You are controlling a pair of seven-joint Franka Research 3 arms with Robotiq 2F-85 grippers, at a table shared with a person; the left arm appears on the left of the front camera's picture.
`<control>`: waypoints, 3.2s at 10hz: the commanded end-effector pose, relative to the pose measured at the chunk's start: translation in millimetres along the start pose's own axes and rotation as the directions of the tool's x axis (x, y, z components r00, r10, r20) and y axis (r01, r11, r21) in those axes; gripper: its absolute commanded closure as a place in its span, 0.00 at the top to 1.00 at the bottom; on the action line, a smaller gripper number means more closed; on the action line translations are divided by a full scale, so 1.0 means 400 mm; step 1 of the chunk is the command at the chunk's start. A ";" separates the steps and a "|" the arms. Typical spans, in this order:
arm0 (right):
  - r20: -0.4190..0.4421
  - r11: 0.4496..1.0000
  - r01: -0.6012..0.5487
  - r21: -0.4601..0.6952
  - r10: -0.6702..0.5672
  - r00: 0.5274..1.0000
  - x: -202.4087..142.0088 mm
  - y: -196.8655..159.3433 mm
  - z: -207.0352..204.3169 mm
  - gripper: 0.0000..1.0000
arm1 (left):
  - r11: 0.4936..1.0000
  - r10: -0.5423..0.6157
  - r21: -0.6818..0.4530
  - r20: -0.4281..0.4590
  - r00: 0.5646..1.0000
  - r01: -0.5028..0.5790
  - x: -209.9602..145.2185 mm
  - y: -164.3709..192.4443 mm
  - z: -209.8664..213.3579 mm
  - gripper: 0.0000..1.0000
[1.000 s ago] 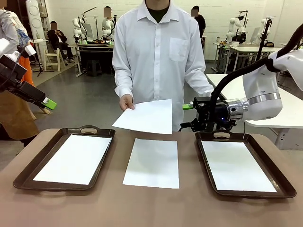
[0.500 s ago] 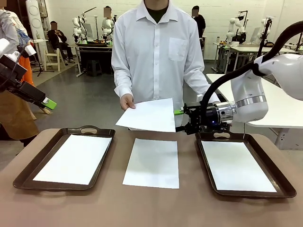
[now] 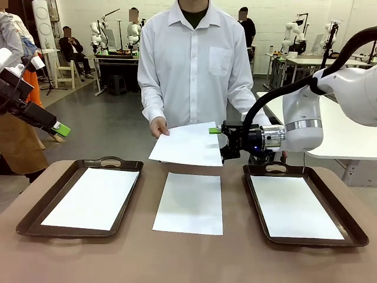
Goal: Sort the A4 documents.
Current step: Receive the A4 Paper, then place the A4 Paper in the designated Handle tray.
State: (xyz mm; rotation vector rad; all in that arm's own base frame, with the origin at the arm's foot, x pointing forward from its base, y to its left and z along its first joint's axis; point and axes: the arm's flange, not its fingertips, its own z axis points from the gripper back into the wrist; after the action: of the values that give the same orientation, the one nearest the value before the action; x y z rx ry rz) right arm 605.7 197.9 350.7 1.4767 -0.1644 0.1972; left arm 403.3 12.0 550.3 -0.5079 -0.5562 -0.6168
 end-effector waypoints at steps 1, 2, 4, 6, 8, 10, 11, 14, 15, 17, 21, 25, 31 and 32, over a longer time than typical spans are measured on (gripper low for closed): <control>0.041 1.000 -0.006 0.029 0.005 0.999 0.026 -0.032 -0.050 1.00 | 1.000 -0.020 0.005 -0.002 1.000 0.020 -0.005 0.002 0.000 0.83; 0.039 0.999 0.011 0.048 -0.013 0.999 0.028 -0.041 -0.065 1.00 | 1.000 -0.020 0.005 -0.002 1.000 0.020 -0.005 0.002 0.000 0.83; 0.017 0.997 0.023 0.068 -0.024 1.000 0.022 -0.039 -0.077 1.00 | 1.000 -0.020 0.005 -0.002 1.000 0.020 -0.005 0.002 0.000 0.83; -0.061 0.996 0.043 0.074 -0.039 0.997 0.012 -0.035 -0.070 1.00 | 1.000 -0.020 0.005 -0.002 1.000 0.020 -0.005 0.002 0.000 0.83; -0.115 0.995 0.046 0.086 -0.036 0.993 0.006 -0.030 -0.063 0.93 | 1.000 -0.020 0.005 -0.002 1.000 0.020 -0.005 0.002 0.000 0.83; -0.158 0.991 0.093 0.092 -0.078 0.984 0.001 -0.034 -0.062 0.74 | 1.000 -0.020 0.005 -0.002 1.000 0.020 -0.005 0.002 0.000 0.83; -0.159 0.992 0.086 0.087 -0.072 0.985 0.004 -0.033 -0.060 0.63 | 1.000 -0.020 0.005 -0.002 1.000 0.020 -0.005 0.002 0.000 0.83; -0.164 0.992 0.099 0.072 -0.086 0.983 0.008 -0.038 -0.063 0.37 | 1.000 -0.020 0.005 -0.002 1.000 0.020 -0.005 0.002 0.000 0.83; -0.167 0.992 0.102 0.075 -0.088 0.982 0.006 -0.035 -0.059 0.26 | 1.000 -0.020 0.005 -0.002 1.000 0.020 -0.005 0.002 0.000 0.83; -0.166 0.992 0.103 0.074 -0.089 0.982 0.009 -0.033 -0.060 0.07 | 1.000 -0.020 0.005 -0.002 1.000 0.020 -0.005 0.002 0.000 0.83; -0.168 0.991 0.113 0.075 -0.099 0.981 0.011 -0.034 -0.060 0.00 | 1.000 -0.020 0.005 -0.002 1.000 0.020 -0.005 0.002 0.000 0.83; -0.143 0.993 0.089 0.078 -0.077 0.987 -0.012 -0.034 -0.059 0.00 | 1.000 -0.020 0.005 -0.002 1.000 0.020 -0.005 0.002 0.000 0.83; -0.143 0.993 0.089 0.078 -0.077 0.987 -0.012 -0.034 -0.059 0.00 | 1.000 -0.020 0.005 -0.002 1.000 0.020 -0.005 0.002 0.000 0.83; -0.143 0.993 0.089 0.078 -0.077 0.987 -0.012 -0.034 -0.059 0.00 | 1.000 -0.020 0.005 -0.002 1.000 0.020 -0.005 0.002 0.000 0.83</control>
State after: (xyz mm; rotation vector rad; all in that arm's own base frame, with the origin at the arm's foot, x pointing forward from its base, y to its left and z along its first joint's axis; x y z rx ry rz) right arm 605.7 218.0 335.4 1.5527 0.0201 0.2497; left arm 403.3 12.0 550.3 -0.5079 -0.5562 -0.6167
